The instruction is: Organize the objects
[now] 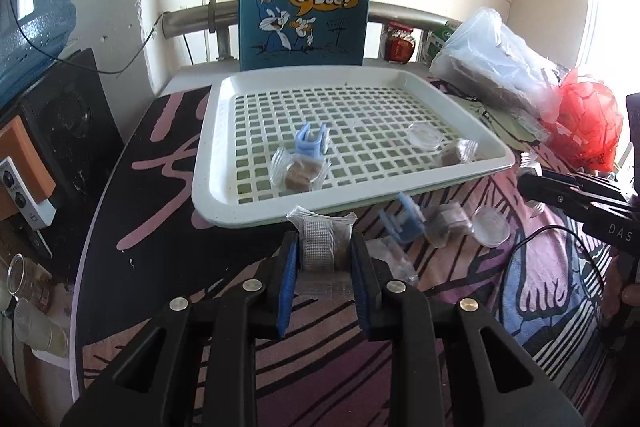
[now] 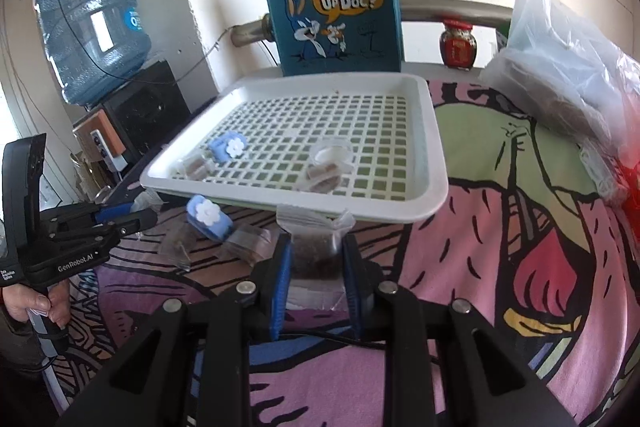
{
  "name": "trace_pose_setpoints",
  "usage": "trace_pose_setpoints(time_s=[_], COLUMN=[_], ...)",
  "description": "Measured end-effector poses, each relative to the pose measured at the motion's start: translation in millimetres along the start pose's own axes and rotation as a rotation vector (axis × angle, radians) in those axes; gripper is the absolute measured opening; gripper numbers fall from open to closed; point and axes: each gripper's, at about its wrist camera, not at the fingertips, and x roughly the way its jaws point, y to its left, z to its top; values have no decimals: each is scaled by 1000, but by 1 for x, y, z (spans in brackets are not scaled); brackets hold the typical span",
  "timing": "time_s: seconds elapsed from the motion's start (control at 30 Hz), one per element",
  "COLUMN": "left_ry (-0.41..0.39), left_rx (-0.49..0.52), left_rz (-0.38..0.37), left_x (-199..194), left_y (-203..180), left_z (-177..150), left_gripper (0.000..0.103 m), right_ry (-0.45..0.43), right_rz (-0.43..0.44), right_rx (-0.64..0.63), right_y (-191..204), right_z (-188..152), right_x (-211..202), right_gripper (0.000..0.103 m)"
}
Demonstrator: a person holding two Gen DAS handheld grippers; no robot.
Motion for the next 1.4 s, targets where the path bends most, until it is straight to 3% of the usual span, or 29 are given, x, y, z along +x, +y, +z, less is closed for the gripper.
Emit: trace_pose_setpoints(time_s=[0.13,0.33,1.4], left_ry=[-56,-96,-107], left_rx=[28,62,95], left_rz=[-36,-12,-24], left_x=[-6,-3,-5], left_y=[-17,-27,-33], left_z=[4,-2,-4], left_gripper=[24,24,24], right_ry=[-32,-37,-58], right_rz=[36,32,61], right_rx=[-30,-65,-41], right_y=[19,27,20], right_z=[2,-8,-13], right_x=[-3,3,2], right_gripper=[24,24,24])
